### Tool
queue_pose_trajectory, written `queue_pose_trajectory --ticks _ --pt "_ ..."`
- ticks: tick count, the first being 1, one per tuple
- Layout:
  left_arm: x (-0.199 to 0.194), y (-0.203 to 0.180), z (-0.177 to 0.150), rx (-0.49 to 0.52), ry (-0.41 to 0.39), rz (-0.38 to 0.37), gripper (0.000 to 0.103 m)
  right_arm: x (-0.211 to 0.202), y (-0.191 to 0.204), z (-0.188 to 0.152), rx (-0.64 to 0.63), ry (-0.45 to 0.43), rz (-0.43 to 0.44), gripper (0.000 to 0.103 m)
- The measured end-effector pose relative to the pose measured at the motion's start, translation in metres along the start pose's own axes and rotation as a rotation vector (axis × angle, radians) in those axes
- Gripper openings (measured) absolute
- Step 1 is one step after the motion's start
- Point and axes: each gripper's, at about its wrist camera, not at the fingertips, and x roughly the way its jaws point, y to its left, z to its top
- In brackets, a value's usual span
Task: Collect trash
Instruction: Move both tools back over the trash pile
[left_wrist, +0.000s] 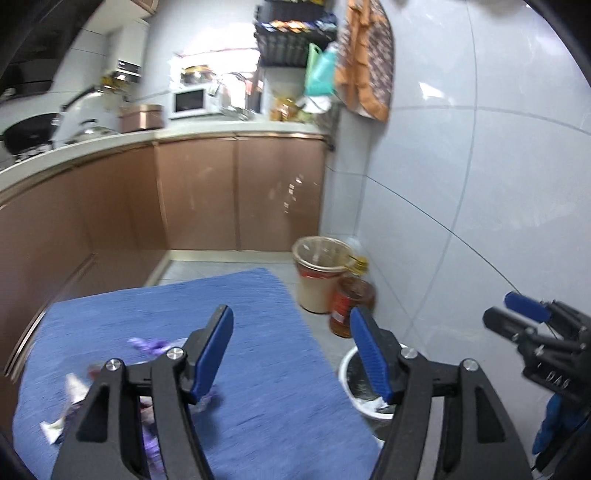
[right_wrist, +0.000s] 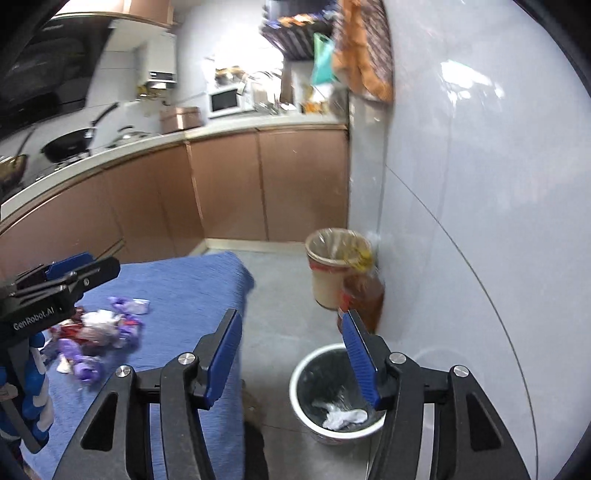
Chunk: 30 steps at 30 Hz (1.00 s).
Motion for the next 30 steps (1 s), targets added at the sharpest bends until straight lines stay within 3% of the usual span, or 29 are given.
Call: queue_pose_trajectory --ticks 13,21,26,30 --pt "-0.068 0.059 -0.044 -0.069 -0.046 0.148 0.065 -0.041 0.07 -0.002 -0.127 -0.072 0.061 0.061" --pt "-0.097 0.138 -0.067 -0.158 -0.044 0.233 0.065 -0.053 0.087 0.008 -0.135 -0.112 0.143 0.061" --pt "-0.108 0.192 -0.084 -0.223 -0.026 0.298 0.064 -0.032 0.106 0.007 -0.157 -0.062 0.222 0.061" --pt "-0.106 0.218 -0.098 -0.271 -0.002 0.305 0.062 -0.007 0.13 0.001 -0.196 -0.001 0.291 0.061"
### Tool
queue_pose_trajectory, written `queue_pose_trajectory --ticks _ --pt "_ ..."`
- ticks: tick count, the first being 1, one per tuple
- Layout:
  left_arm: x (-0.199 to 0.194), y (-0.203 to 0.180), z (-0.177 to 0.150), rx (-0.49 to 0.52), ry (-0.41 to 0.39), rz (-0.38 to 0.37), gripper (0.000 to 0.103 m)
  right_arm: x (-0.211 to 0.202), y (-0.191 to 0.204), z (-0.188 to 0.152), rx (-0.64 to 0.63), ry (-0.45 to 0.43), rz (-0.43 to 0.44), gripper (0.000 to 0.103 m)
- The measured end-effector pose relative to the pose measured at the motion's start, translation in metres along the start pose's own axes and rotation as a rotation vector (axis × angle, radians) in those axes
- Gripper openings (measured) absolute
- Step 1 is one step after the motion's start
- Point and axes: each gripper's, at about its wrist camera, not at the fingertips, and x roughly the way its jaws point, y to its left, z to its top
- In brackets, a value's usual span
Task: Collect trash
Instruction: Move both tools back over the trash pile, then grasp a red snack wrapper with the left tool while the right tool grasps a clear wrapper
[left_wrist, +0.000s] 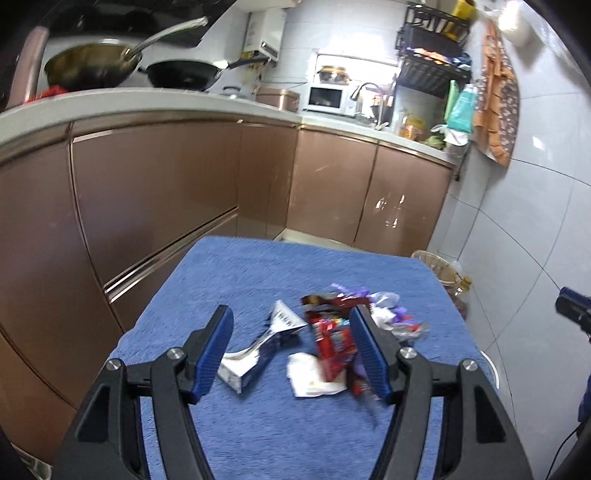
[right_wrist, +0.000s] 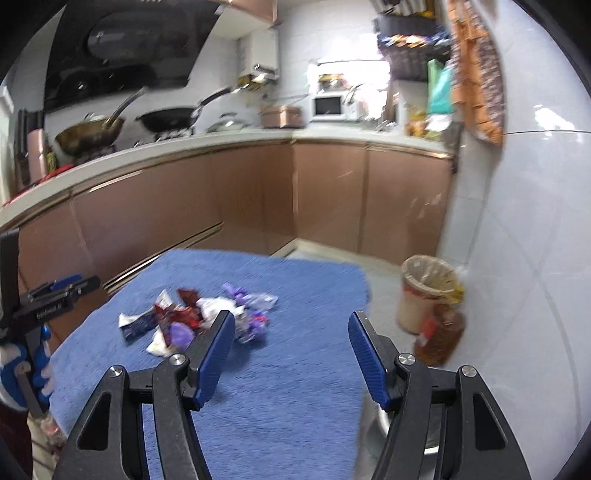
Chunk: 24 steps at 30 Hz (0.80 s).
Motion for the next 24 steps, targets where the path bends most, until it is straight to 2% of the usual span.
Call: queue_pose_trajectory --ticks 3,10,17,22,24 --pt "0.013 0.004 -0.008 0.009 0.031 -0.023 0.062 0.026 0.013 -0.003 -0.032 0.045 0.042 0.061" --pt "0.066 -0.032 -0.025 0.076 0.147 -0.152 0.061 0.085 0.034 -0.01 -0.092 0.147 0.125 0.061" --pt "0.105 -0.048 -0.026 0.081 0.199 -0.203 0.044 0.129 0.04 -0.016 -0.129 0.225 0.187 0.061" --pt "0.12 -0.052 -0.032 0.091 0.238 -0.206 0.035 0.16 0.052 -0.016 -0.167 0.26 0.242 0.061" --pt "0.126 -0.048 -0.033 0.08 0.253 -0.206 0.028 0.175 0.056 -0.019 -0.177 0.282 0.253 0.061"
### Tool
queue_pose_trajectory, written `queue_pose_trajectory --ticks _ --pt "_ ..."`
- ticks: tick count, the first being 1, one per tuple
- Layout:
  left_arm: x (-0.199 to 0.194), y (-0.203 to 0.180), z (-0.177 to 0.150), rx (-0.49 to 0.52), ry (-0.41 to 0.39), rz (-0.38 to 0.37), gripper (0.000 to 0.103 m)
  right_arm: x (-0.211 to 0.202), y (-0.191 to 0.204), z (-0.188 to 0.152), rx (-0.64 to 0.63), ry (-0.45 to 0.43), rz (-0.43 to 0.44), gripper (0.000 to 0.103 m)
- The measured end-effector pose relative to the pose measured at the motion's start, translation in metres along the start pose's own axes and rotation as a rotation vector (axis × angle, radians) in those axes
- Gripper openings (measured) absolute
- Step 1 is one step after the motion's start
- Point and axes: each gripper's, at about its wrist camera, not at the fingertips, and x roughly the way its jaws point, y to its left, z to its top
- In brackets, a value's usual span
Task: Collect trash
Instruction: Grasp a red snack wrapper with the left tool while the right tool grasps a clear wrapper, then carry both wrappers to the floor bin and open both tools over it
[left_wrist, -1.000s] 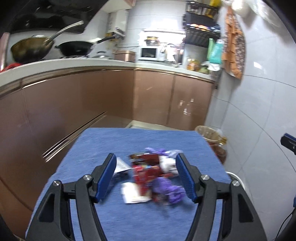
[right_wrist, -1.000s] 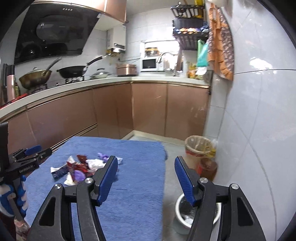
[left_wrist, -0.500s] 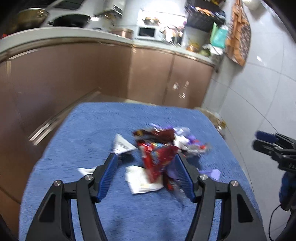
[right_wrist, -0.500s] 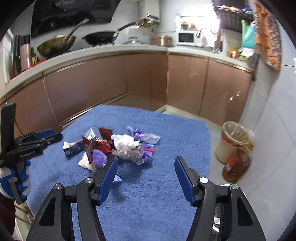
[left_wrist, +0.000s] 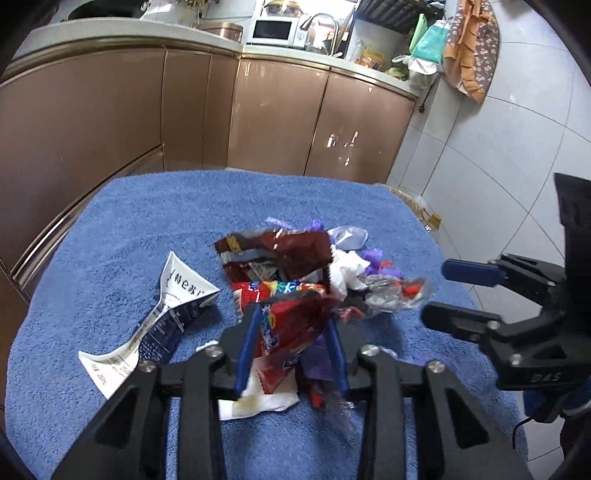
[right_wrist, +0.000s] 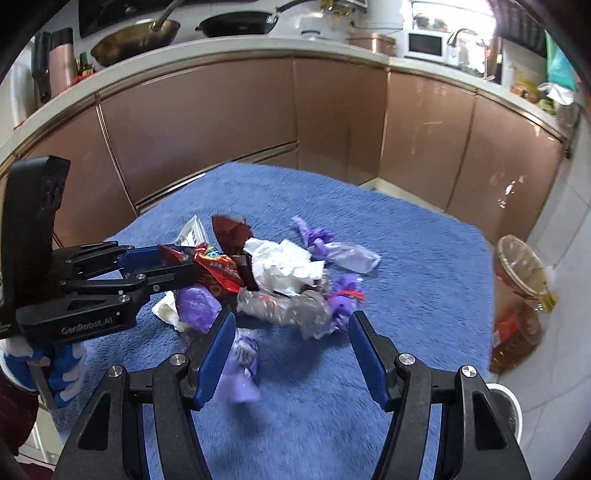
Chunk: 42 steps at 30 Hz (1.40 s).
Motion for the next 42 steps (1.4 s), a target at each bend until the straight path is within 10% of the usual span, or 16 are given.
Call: queue_pose_trajectory --ticks 4,12,32,42 --pt "0.003 0.008 0.0 -0.026 0.005 -0.009 0.021 0.022 0.0 0.005 -0.015 0.025 0.011 0.059" --pt "0.001 0.012 -0.001 -0.048 -0.007 -0.007 0.009 0.034 -0.003 -0.002 -0.013 0.06 0.032 0.014" --pt "-0.107 0.0 -0.003 -0.075 -0.191 0.032 0.008 -0.103 -0.005 -0.008 0.093 -0.191 0.179 0.012" --pt "-0.115 -0.063 0.019 0.03 -0.211 -0.046 0.008 -0.174 -0.035 -0.037 0.163 -0.313 0.047 0.012"
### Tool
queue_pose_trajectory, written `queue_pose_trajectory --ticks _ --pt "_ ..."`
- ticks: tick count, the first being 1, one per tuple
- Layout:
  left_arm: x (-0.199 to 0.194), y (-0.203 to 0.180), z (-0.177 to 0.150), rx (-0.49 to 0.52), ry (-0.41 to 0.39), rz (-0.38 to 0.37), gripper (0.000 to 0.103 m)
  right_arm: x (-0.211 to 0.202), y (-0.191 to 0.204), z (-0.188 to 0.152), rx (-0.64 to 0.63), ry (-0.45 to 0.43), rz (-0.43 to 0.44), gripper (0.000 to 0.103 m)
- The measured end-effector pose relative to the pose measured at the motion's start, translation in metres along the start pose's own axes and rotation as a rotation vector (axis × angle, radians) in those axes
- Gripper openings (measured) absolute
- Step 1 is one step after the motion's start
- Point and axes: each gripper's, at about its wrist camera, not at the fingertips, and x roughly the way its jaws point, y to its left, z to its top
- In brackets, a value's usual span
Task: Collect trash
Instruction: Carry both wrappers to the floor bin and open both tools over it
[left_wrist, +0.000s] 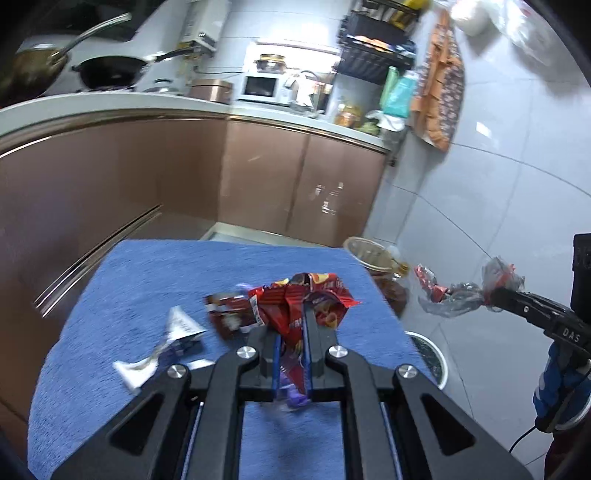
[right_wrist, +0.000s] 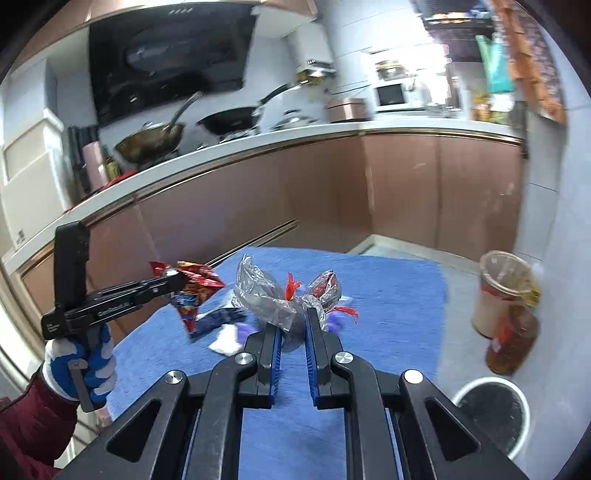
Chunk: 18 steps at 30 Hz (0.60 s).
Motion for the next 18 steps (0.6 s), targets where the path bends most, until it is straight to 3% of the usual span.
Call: queue_pose_trajectory --ticks 10,18 --pt "0.09 -0.129 0.01 0.132 0.118 -0.188 0.008 -0.048 -0.096 -0.041 0.181 -0.004 -0.285 0.012" --pt "0.192 -0.24 0.002 0.205 0.25 -0.301 0.009 -0.041 -0.178 -0.089 0.343 0.07 -0.442 0.012"
